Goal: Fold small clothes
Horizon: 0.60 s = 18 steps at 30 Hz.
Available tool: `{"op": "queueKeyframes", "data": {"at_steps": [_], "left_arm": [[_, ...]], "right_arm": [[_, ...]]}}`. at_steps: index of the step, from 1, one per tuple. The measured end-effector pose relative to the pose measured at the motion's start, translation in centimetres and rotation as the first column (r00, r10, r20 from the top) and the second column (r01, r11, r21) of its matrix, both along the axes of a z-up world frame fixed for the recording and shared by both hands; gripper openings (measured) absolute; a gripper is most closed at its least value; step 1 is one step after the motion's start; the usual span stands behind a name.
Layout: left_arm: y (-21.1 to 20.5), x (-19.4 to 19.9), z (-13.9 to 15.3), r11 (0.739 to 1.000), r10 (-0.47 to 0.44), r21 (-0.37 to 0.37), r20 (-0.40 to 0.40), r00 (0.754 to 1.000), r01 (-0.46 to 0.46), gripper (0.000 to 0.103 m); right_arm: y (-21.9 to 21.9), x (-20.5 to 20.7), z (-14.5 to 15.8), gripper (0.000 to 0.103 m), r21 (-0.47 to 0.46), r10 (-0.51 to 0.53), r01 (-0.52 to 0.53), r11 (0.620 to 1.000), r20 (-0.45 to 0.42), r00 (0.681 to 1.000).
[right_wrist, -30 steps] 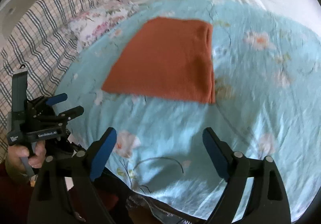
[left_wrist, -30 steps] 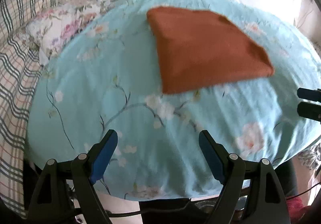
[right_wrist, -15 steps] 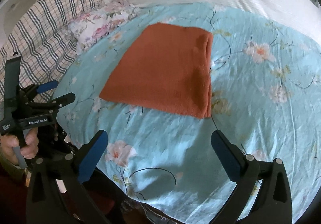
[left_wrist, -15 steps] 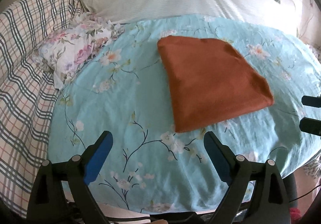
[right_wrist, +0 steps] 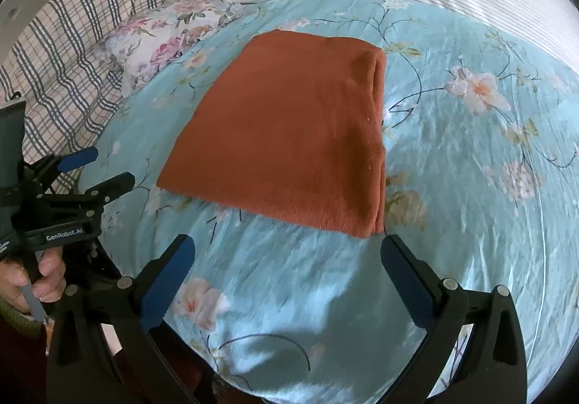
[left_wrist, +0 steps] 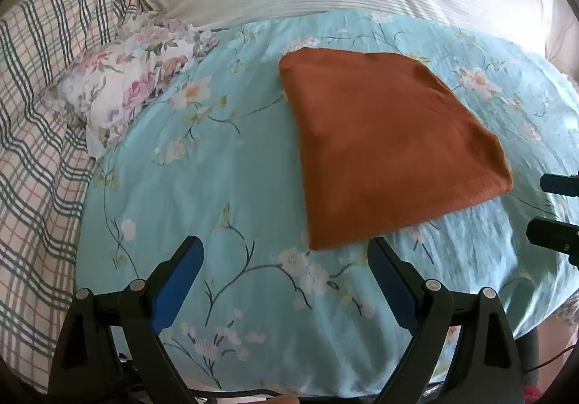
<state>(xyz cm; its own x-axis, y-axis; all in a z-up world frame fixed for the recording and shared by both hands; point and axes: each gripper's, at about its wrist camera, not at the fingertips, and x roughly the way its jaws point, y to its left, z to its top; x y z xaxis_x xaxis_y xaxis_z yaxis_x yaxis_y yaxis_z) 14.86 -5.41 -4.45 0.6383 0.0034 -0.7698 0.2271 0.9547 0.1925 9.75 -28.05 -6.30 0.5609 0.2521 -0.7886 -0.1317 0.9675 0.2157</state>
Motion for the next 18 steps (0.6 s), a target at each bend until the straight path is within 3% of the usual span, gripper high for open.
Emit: {"op": "queueKeyframes", "data": {"at_steps": [18], "left_arm": [[-1.1,2.2,0.3,1.0,-0.017,0.005,0.003,1.0,0.017,0.093]], "right_arm": [[-0.9,3.1,1.0,0.102,0.001,0.002,-0.002,1.0,0.014,1.0]]}}
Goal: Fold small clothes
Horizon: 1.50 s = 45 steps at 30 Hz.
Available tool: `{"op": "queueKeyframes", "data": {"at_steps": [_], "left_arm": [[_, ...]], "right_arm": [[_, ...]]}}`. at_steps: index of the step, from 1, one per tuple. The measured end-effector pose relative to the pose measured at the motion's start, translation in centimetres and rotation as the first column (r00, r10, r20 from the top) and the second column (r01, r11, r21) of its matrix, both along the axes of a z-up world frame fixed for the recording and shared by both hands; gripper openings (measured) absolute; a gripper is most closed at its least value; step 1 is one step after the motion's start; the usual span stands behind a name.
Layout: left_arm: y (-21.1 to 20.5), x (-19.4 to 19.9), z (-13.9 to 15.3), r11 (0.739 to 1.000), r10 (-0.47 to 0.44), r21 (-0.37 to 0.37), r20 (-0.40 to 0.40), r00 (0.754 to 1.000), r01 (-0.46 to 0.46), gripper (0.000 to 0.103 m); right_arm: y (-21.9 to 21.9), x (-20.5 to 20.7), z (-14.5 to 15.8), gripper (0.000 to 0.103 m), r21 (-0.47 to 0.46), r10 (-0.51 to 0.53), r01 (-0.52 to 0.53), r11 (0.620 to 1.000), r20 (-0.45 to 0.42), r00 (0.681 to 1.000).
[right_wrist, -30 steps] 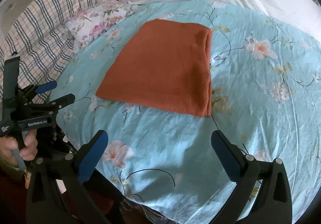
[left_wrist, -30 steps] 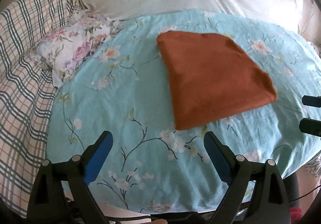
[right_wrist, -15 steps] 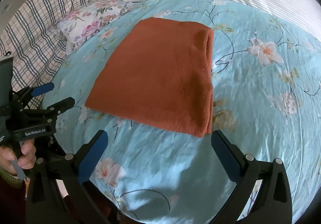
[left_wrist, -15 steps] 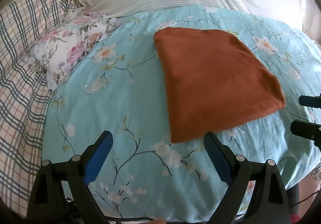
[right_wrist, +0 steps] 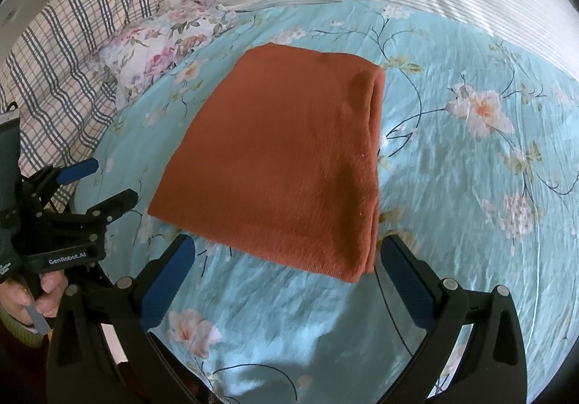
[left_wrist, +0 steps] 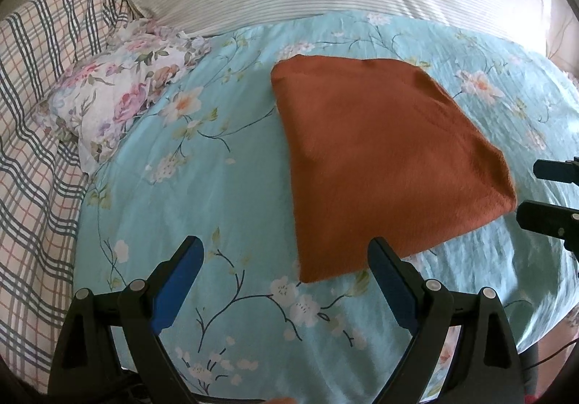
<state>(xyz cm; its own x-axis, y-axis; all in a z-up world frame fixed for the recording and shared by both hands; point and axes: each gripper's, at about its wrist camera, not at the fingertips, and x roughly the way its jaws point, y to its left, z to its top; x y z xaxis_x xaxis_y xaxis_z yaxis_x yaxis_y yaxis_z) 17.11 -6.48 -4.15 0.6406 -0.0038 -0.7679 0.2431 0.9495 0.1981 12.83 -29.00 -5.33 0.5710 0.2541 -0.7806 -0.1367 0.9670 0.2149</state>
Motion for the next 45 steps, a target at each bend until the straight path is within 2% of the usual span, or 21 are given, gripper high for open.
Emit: {"op": "queueKeyframes", "data": {"at_steps": [26,45], "left_arm": [[-0.5,-1.0,0.3,1.0,-0.011,-0.029,0.001,1.0,0.011,0.093],[-0.4,-2.5,1.2,0.999,-0.015,-0.049,0.013,1.0,0.016,0.093]], "right_arm": [[1.2,-0.9,-0.7,0.102,-0.004,0.04,-0.04,0.999,-0.023,0.999],[1.4,-2.3,0.4,0.102,-0.001,0.038,-0.038,0.999,-0.004,0.999]]}}
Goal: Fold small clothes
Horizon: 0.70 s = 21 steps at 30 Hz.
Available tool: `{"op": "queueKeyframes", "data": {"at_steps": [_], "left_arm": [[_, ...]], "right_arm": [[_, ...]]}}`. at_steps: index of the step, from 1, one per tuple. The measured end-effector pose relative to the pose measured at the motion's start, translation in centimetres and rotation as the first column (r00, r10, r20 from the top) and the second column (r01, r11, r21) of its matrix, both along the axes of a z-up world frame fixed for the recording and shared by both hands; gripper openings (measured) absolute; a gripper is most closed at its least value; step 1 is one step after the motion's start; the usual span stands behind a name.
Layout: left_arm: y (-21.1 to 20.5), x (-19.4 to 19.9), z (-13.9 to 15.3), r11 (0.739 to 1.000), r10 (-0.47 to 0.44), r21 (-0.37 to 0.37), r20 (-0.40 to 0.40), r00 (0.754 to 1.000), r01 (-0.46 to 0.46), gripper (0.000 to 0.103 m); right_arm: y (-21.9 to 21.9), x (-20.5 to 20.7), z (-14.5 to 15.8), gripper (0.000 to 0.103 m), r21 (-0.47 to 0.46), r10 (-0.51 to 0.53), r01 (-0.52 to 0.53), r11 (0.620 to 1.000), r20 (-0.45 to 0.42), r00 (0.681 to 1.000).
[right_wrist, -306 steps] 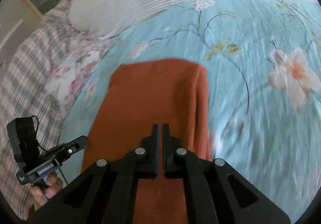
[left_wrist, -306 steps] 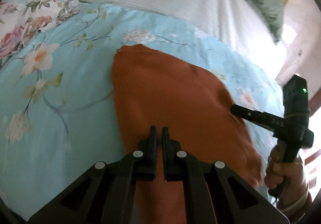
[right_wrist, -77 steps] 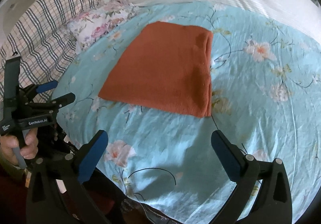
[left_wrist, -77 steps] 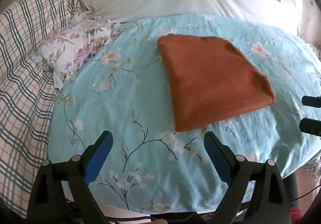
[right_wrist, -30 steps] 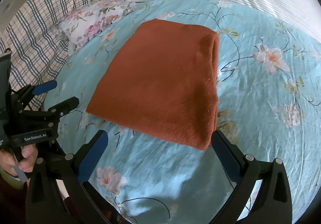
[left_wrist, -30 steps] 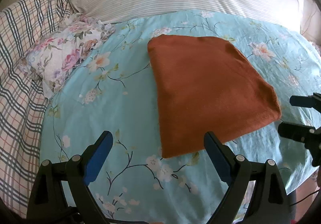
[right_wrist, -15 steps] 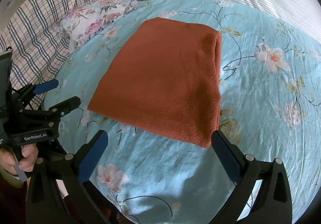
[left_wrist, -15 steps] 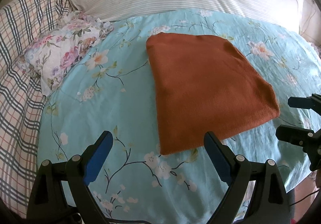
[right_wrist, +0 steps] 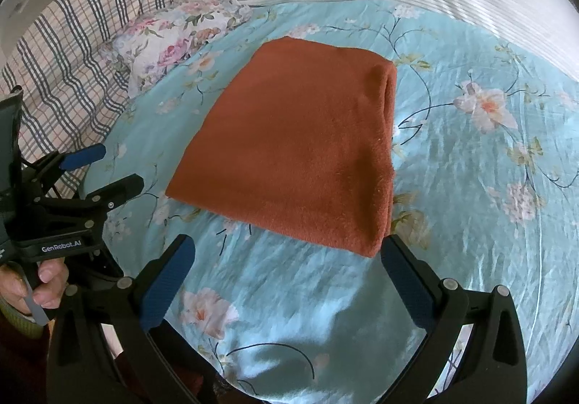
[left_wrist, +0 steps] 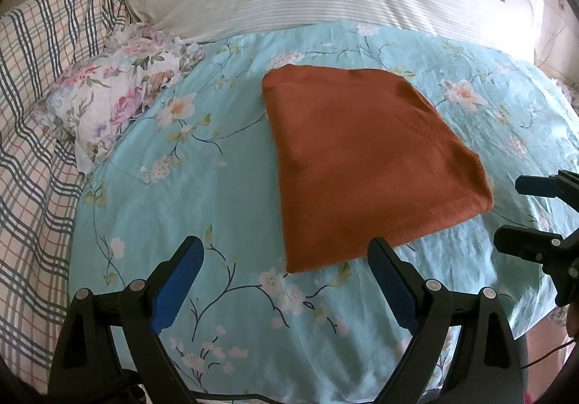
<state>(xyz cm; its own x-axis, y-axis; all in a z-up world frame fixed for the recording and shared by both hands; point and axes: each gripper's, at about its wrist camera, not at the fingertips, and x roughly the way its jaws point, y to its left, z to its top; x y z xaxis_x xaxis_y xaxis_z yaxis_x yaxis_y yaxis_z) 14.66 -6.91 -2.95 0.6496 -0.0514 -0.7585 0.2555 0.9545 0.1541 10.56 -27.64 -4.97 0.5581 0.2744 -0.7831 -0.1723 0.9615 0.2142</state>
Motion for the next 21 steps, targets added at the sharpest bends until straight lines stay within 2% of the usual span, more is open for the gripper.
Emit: {"op": "queueKeyframes", "data": {"at_steps": [21], "left_arm": [[0.0,-1.6,0.7,1.0,-0.01,-0.005,0.011,1.0,0.01,0.093]], "right_arm": [[0.2,-1.0,0.5,0.102,0.001,0.011,-0.011,1.0,0.009,1.0]]}}
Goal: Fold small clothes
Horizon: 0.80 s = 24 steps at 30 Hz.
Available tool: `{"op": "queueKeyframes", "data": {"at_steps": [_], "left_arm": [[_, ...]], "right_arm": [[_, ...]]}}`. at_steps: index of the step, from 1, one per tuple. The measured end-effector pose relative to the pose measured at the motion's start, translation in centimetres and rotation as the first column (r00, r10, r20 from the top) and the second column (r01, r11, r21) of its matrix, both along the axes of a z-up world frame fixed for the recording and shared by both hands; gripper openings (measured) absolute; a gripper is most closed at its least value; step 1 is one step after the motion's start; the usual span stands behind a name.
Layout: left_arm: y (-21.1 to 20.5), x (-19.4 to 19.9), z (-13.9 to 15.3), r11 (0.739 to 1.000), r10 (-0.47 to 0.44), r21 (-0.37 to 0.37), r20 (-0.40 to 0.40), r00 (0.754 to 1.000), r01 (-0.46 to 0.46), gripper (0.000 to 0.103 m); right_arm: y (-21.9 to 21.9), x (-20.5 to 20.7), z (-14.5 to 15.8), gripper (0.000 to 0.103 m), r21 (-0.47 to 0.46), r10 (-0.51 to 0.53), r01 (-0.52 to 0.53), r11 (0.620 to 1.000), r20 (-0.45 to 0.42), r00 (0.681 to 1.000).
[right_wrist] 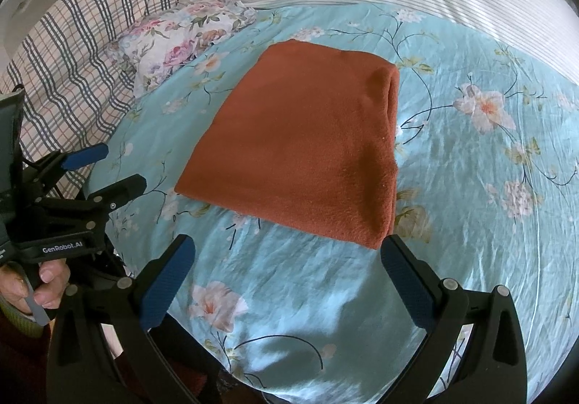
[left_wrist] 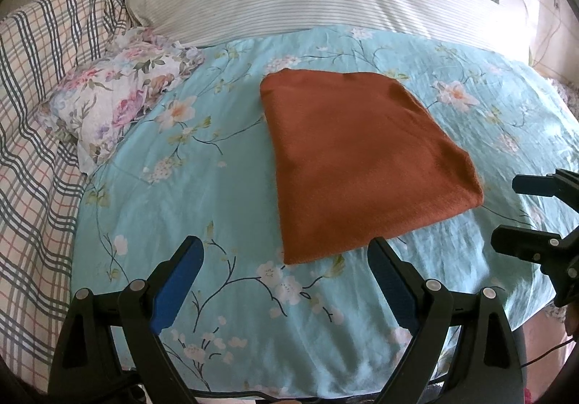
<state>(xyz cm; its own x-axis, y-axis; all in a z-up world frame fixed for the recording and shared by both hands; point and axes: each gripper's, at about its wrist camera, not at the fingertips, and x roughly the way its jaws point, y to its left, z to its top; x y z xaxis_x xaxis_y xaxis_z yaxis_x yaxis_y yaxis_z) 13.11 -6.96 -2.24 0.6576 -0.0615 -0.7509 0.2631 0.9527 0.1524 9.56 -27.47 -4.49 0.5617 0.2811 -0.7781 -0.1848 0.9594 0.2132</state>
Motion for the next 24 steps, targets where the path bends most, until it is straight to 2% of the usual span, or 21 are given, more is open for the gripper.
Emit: {"op": "queueKeyframes", "data": {"at_steps": [24], "left_arm": [[0.0,0.51,-0.23,1.0,-0.006,0.005,-0.012,1.0,0.006,0.093]], "right_arm": [[0.15,0.01,-0.11,0.102,0.001,-0.003,0.003,1.0,-0.004,1.0]]}}
